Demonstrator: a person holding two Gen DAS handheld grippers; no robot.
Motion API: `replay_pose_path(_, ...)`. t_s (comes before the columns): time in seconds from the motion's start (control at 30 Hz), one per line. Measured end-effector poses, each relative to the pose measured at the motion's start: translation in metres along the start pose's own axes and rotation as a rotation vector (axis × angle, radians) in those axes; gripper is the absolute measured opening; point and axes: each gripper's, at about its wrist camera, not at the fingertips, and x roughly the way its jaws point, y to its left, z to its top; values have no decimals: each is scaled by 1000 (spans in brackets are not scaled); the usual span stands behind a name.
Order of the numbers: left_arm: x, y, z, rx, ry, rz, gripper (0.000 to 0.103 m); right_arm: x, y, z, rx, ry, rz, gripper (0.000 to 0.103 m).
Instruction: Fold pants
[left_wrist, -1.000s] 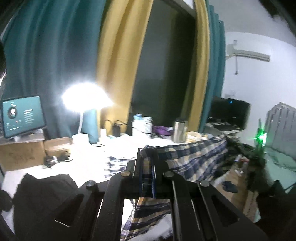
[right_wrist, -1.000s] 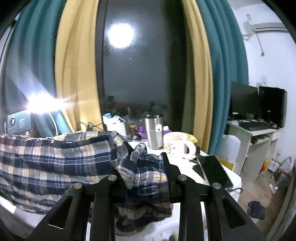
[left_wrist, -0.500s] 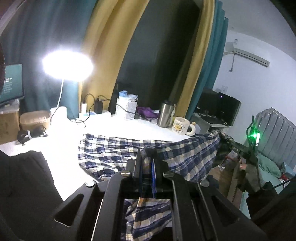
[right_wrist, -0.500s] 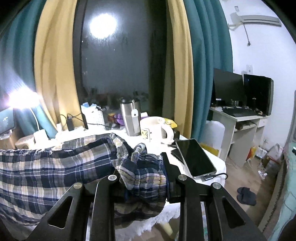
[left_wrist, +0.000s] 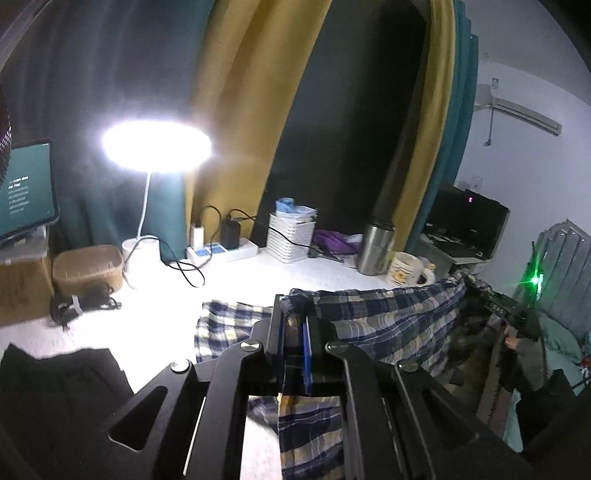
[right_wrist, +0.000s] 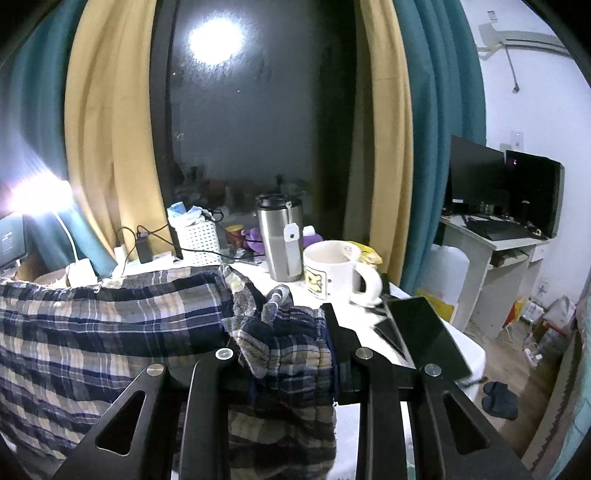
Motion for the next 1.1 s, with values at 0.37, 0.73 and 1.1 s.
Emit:
replay_pose_path(0.37, 93, 37, 27, 23, 79, 15, 6, 77, 8, 4, 20, 139, -15, 28)
replay_pose_path(0.73, 203, 64, 20, 35, 253, 42, 6, 121, 6, -28, 65, 315, -59, 28)
replay_pose_path(1.1, 263, 90, 0, -54, 378, 54, 6, 151, 3, -30, 71, 388, -64, 29)
